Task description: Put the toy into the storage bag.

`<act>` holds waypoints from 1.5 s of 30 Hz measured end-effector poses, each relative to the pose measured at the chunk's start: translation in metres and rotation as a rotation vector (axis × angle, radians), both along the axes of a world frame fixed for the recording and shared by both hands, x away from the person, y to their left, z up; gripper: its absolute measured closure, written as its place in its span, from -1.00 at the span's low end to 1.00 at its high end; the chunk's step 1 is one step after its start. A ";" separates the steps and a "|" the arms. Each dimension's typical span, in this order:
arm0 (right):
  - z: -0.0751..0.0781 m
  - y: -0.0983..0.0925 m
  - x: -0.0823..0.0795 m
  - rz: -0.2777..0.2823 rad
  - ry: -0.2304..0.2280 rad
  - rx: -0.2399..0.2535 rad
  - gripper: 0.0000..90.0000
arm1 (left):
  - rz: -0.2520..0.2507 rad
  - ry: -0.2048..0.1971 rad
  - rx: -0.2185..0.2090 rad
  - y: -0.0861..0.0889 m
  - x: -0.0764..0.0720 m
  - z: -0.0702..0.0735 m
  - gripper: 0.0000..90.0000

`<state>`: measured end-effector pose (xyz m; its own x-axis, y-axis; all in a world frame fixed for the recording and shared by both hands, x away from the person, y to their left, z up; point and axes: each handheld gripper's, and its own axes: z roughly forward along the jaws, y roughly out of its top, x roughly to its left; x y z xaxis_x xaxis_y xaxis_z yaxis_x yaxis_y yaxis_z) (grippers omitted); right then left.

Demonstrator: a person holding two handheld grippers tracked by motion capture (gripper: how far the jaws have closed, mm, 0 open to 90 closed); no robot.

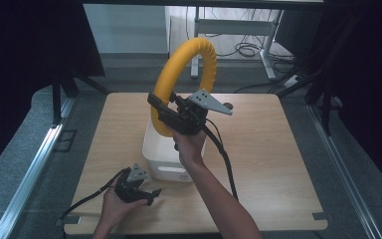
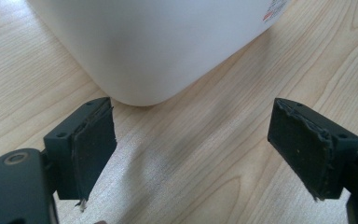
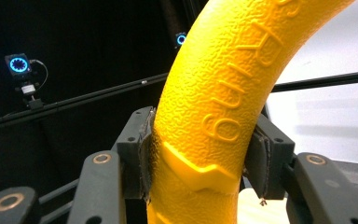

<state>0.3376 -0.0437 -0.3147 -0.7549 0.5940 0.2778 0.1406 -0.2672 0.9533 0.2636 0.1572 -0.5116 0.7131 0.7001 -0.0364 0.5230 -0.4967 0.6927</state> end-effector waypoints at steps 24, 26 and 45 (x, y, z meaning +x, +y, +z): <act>-0.018 0.030 -0.013 0.013 0.023 -0.010 0.07 | -0.003 0.001 -0.003 0.000 0.000 -0.001 -0.66; -0.021 0.031 -0.015 0.010 0.025 -0.008 0.07 | -0.003 0.002 -0.004 0.000 0.000 -0.001 -0.66; -0.044 0.036 -0.022 -0.030 0.037 -0.014 0.07 | -0.012 0.012 0.009 -0.001 0.000 -0.002 -0.66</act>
